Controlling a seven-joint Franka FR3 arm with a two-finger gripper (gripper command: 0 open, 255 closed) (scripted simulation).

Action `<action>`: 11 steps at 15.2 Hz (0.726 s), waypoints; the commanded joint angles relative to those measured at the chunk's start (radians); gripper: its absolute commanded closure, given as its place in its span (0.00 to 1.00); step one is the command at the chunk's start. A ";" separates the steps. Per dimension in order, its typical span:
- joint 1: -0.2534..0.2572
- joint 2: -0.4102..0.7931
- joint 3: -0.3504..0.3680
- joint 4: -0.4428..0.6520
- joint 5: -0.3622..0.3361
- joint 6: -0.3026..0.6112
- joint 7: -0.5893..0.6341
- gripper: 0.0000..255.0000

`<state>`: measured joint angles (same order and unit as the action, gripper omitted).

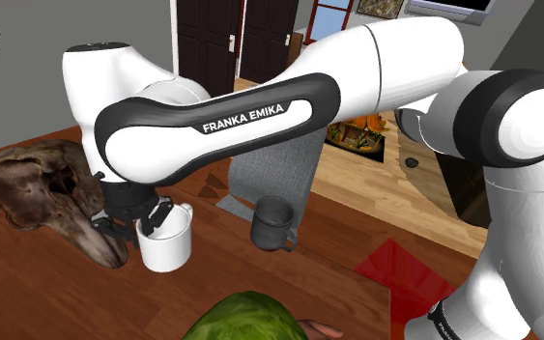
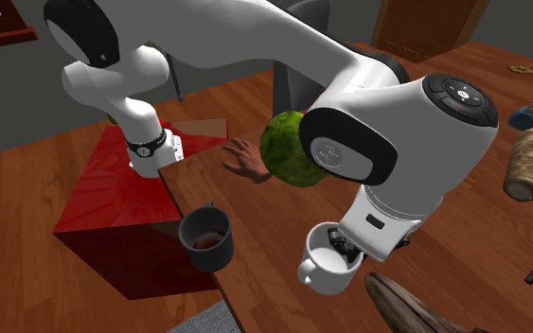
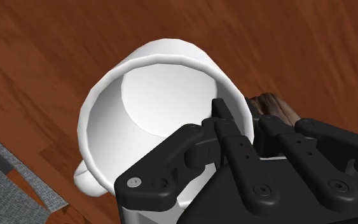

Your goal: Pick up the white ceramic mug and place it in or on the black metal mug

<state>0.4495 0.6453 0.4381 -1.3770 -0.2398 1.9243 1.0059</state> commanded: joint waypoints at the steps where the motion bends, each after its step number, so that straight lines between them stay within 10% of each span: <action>1: 0.002 -0.008 0.003 0.014 0.003 -0.021 0.000 1.00; 11: 0.009 -0.036 0.012 0.107 0.017 -0.139 -0.009 1.00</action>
<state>0.4578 0.6129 0.4489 -1.2779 -0.2239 1.7968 0.9974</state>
